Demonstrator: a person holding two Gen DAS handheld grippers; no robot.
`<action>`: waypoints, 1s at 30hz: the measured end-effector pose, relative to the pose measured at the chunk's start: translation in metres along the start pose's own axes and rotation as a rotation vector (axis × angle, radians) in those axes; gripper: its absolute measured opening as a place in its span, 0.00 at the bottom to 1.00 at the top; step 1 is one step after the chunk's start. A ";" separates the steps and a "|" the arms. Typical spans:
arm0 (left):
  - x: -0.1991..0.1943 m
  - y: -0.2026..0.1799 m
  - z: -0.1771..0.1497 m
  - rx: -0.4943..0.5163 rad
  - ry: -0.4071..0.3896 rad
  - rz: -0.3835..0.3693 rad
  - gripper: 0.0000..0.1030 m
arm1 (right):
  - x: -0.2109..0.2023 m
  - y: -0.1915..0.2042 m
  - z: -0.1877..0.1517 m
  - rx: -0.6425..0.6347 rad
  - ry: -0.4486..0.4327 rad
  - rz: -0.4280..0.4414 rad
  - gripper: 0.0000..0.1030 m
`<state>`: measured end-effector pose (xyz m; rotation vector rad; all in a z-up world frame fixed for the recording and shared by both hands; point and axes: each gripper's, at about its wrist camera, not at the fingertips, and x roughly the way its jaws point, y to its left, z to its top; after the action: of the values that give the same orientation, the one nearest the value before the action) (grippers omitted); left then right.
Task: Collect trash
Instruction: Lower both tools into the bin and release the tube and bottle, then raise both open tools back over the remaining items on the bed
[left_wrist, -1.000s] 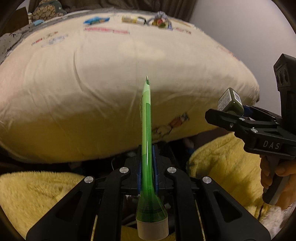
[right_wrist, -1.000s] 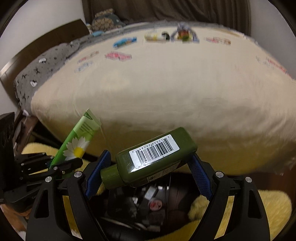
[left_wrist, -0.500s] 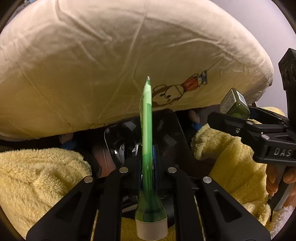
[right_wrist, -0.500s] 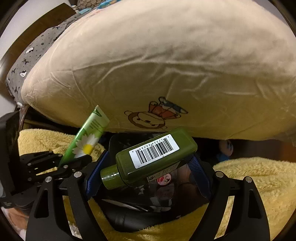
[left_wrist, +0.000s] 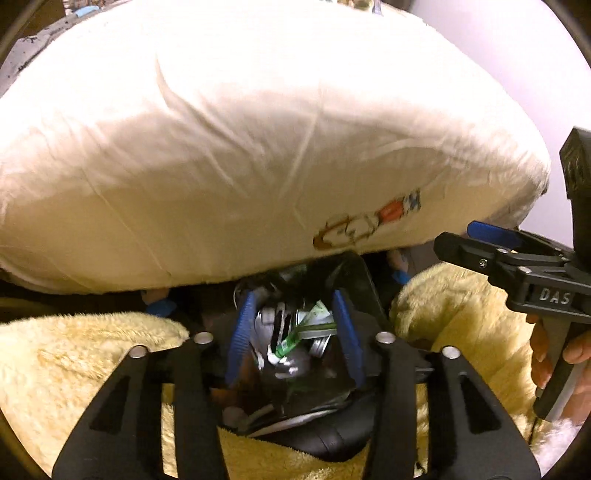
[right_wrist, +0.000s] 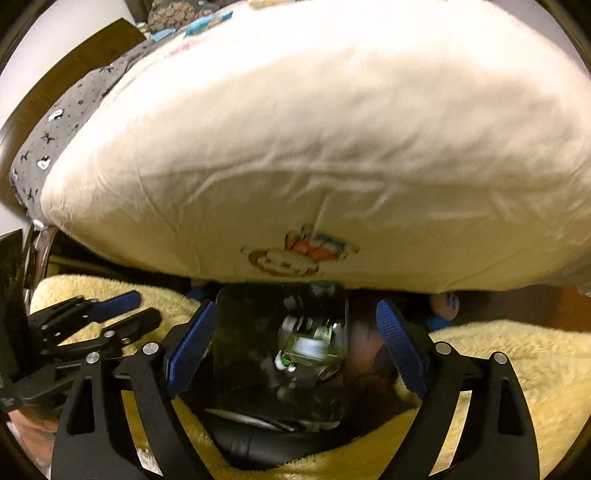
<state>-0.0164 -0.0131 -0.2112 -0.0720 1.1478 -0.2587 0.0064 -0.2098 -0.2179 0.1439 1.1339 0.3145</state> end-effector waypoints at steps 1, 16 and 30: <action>-0.006 0.001 0.003 -0.001 -0.016 -0.005 0.48 | -0.005 0.000 0.002 -0.001 -0.020 0.001 0.85; -0.063 0.017 0.067 -0.032 -0.226 0.076 0.61 | -0.056 0.003 0.080 -0.060 -0.270 -0.100 0.87; -0.050 0.021 0.186 0.008 -0.395 0.179 0.77 | -0.036 -0.033 0.207 -0.036 -0.356 -0.204 0.88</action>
<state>0.1366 0.0052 -0.0942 -0.0115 0.7540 -0.0840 0.1856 -0.2432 -0.1085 0.0483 0.7817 0.1202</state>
